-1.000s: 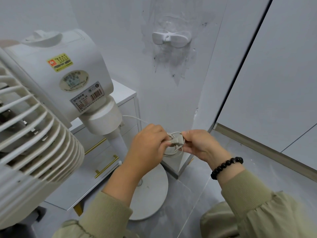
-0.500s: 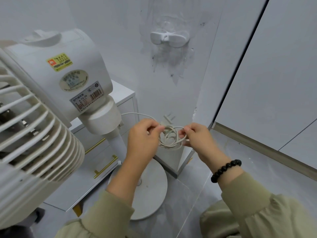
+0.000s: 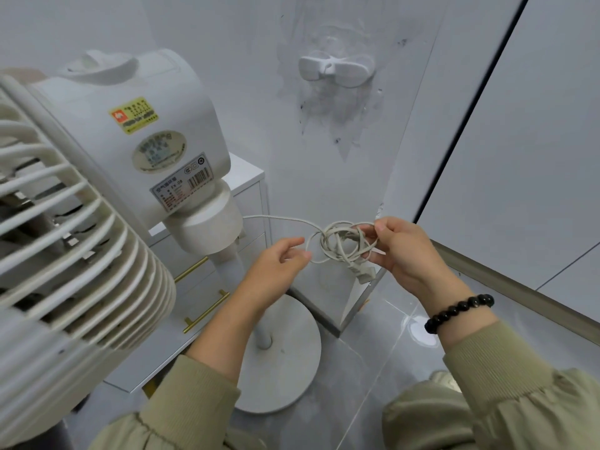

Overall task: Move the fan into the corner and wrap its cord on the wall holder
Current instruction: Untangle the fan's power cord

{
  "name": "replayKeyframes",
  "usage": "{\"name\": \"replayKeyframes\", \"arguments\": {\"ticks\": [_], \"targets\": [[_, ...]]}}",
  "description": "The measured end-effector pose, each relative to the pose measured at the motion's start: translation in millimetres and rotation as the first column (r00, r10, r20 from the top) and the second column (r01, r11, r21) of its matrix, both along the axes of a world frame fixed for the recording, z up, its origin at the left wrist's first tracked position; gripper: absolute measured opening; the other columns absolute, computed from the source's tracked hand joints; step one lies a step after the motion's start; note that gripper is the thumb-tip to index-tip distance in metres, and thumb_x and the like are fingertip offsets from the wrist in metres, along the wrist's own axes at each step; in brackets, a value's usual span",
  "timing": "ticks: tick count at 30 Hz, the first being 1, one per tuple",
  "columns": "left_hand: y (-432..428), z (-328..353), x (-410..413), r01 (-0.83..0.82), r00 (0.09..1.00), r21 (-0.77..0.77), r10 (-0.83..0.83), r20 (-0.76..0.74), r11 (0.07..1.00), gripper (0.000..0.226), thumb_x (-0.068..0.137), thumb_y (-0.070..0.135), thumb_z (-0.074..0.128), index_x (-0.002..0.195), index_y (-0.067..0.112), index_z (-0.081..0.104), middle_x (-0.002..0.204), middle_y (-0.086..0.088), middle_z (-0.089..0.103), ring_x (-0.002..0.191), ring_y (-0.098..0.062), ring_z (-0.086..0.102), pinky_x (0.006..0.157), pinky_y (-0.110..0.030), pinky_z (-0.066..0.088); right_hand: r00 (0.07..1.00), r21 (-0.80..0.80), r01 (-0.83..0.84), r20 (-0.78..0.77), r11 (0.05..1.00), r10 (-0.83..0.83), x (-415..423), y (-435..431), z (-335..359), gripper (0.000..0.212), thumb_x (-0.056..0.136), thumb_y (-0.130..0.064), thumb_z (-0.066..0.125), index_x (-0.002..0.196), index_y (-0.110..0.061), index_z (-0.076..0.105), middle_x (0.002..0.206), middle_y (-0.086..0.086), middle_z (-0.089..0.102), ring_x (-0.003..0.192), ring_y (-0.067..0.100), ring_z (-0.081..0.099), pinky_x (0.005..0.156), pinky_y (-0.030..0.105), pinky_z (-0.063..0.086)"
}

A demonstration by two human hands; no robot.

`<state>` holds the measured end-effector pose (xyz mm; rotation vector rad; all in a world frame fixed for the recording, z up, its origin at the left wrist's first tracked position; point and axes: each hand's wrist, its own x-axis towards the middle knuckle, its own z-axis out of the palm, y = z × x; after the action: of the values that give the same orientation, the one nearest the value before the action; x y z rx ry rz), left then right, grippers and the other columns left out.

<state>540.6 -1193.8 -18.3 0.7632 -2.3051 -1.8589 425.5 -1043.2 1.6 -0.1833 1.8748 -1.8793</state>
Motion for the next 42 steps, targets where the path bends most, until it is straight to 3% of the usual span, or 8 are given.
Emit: {"name": "replayKeyframes", "arguments": {"ticks": [5,9,14,19,25,29,34,42], "targets": [[13.9,1.3,-4.3,0.040,0.993,0.307,-0.005,-0.114,0.951,0.020,0.095,0.026,0.051,0.114,0.022,0.055,0.100,0.004,0.064,0.090,-0.013,0.064,0.088,-0.035,0.052,0.976,0.041,-0.185,-0.109,0.982,0.188,0.5,7.0,8.2,0.029,0.095,0.002,0.043,0.072,-0.008,0.056,0.106,0.013,0.064,0.087,0.022,0.060,0.080,0.029,0.050],[11.8,-0.9,-9.0,-0.104,0.978,0.356,0.160,-0.132,0.929,0.015,0.095,0.027,0.051,0.094,0.018,0.063,0.091,0.001,0.064,0.084,-0.018,0.063,0.085,-0.030,0.052,0.890,0.272,-0.315,-0.248,0.909,0.382,-1.5,16.8,12.8,0.022,0.084,0.006,0.059,0.068,-0.009,0.061,0.115,0.001,0.064,0.104,0.012,0.061,0.087,0.018,0.048],[19.9,-8.0,-14.3,-0.223,0.955,0.404,0.282,-0.092,0.887,0.019,0.089,0.025,0.061,0.094,0.006,0.064,0.078,0.000,0.064,0.073,-0.016,0.062,0.074,-0.027,0.054,0.845,0.411,-0.362,-0.235,0.837,0.481,4.6,12.9,8.0,0.016,0.083,-0.008,0.067,0.068,-0.013,0.063,0.122,-0.005,0.060,0.109,0.008,0.059,0.096,0.024,0.041],[21.4,-7.6,-16.2,-0.250,0.940,0.495,0.332,-0.083,0.832,0.007,0.088,0.010,0.061,0.082,0.007,0.062,0.087,-0.013,0.066,0.083,-0.024,0.062,0.076,-0.028,0.055,0.861,0.402,-0.231,-0.341,0.886,0.378,11.4,2.9,3.8,0.012,0.090,-0.007,0.056,0.098,-0.014,0.061,0.104,0.011,0.066,0.080,0.018,0.056,0.074,0.021,0.050],[21.3,-5.2,-15.9,-0.177,0.941,0.563,0.306,-0.144,0.808,0.007,0.088,0.001,0.056,0.087,0.003,0.062,0.092,-0.018,0.065,0.085,-0.025,0.065,0.085,-0.033,0.055,0.776,0.540,-0.072,-0.498,0.839,0.388,21.4,-2.8,-0.5,0.008,0.079,-0.013,0.071,0.079,-0.021,0.074,0.050,-0.025,0.057,0.057,0.008,0.050,0.063,0.023,0.042],[19.6,-8.3,-13.6,-0.142,0.972,0.497,0.215,-0.094,0.856,0.004,0.085,0.016,0.065,0.088,0.014,0.063,0.090,-0.009,0.069,0.090,-0.024,0.066,0.084,-0.039,0.054,0.744,0.572,-0.006,-0.546,0.820,0.386,25.6,-1.3,1.5,0.002,0.077,-0.020,0.074,0.075,-0.022,0.074,0.050,-0.034,0.054,0.055,0.005,0.050,0.059,0.020,0.040],[19.3,-9.7,-14.1,-0.117,0.992,0.381,0.126,0.002,0.917,0.007,0.084,0.018,0.067,0.089,0.019,0.063,0.084,-0.003,0.068,0.072,-0.017,0.063,0.079,-0.037,0.052,0.711,0.641,0.049,-0.561,0.766,0.424,31.5,-0.3,3.2,0.008,0.078,-0.028,0.073,0.075,-0.021,0.071,0.050,-0.015,0.051,0.051,0.004,0.048,0.050,0.011,0.031],[19.7,-11.8,-16.1,-0.039,0.998,0.415,0.012,0.067,0.909,0.013,0.093,0.030,0.051,0.095,0.021,0.060,0.096,-0.004,0.069,0.074,-0.019,0.066,0.077,-0.038,0.048,0.851,0.382,0.112,-0.514,0.917,0.110,22.6,1.1,4.9,0.010,0.080,-0.014,0.071,0.071,-0.012,0.067,0.069,0.008,0.068,0.065,0.020,0.061,0.067,0.032,0.050]]}}
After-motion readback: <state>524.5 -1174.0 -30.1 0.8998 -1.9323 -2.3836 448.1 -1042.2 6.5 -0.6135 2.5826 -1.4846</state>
